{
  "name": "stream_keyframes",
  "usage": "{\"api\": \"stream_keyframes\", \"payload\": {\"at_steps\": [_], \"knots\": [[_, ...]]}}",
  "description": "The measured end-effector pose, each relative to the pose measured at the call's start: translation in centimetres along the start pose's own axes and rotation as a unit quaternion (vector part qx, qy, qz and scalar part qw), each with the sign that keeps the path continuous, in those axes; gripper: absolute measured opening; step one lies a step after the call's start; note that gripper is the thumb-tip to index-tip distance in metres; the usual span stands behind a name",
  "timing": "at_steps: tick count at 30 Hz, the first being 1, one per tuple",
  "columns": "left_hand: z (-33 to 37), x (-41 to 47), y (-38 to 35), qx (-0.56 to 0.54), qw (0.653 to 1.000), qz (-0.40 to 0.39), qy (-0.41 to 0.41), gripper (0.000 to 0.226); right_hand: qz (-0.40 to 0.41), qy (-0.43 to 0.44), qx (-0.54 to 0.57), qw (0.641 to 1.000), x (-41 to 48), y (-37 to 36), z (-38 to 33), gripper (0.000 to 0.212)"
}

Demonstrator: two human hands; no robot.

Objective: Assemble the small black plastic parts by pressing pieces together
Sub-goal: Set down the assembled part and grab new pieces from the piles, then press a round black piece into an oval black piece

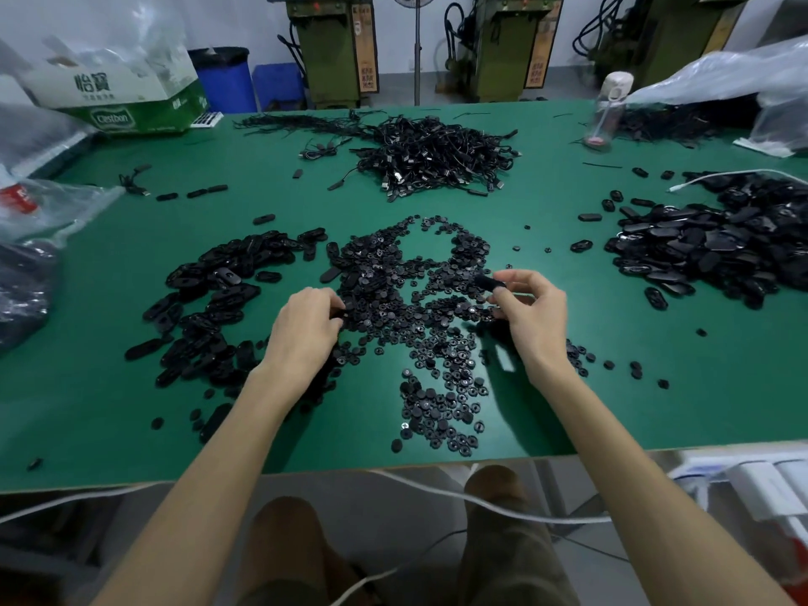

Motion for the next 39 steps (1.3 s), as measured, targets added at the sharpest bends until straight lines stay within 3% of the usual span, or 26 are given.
{"api": "stream_keyframes", "payload": {"at_steps": [4, 7, 14, 18, 24, 29, 33, 36, 39], "knots": [[1.8, 0.0, 1.2, -0.084, 0.992, 0.068, -0.062, 0.016, -0.036, 0.041, -0.080, 0.995, -0.6, 0.4, -0.3, 0.017], [4.4, -0.4, 0.5, -0.210, 0.972, 0.049, -0.090, 0.014, -0.037, 0.054, -0.103, 0.992, -0.8, 0.7, -0.4, 0.016], [8.1, -1.6, -5.1, -0.543, 0.837, -0.064, -0.007, 0.024, 0.028, 0.041, -0.114, 0.992, 1.0, 3.1, -0.2, 0.022], [8.2, -2.0, -6.9, -0.600, 0.796, -0.069, 0.022, 0.026, 0.097, -0.015, -0.061, 0.993, 2.6, 6.4, 1.0, 0.025], [7.0, -1.9, -7.3, -0.657, 0.750, -0.062, 0.042, 0.027, 0.139, -0.022, -0.075, 0.987, 3.3, 9.2, 2.0, 0.026], [6.9, -1.8, -7.9, -0.671, 0.733, -0.065, 0.088, 0.026, 0.165, -0.053, -0.074, 0.982, 3.9, 11.5, 2.5, 0.049], [7.1, -1.7, -7.8, -0.649, 0.756, -0.066, 0.054, 0.031, 0.120, -0.036, -0.131, 0.983, 3.5, 10.5, 1.9, 0.063], [7.2, -1.7, -7.7, -0.638, 0.767, -0.063, 0.039, 0.031, 0.098, 0.019, -0.185, 0.978, 2.2, 8.5, -0.2, 0.050], [6.7, -1.5, -7.9, -0.639, 0.765, -0.054, 0.057, 0.030, -0.008, 0.100, -0.267, 0.959, 0.4, 3.5, -2.1, 0.028]]}}
Point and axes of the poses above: each hand's wrist, its own x-axis towards the middle knuckle, its own y-axis out of the back of the hand, z = x × y, the point moved 9 cm from there along x, towards the middle knuckle, and after that the axes turned 2 degrees about -y, right-handed, at the moved point
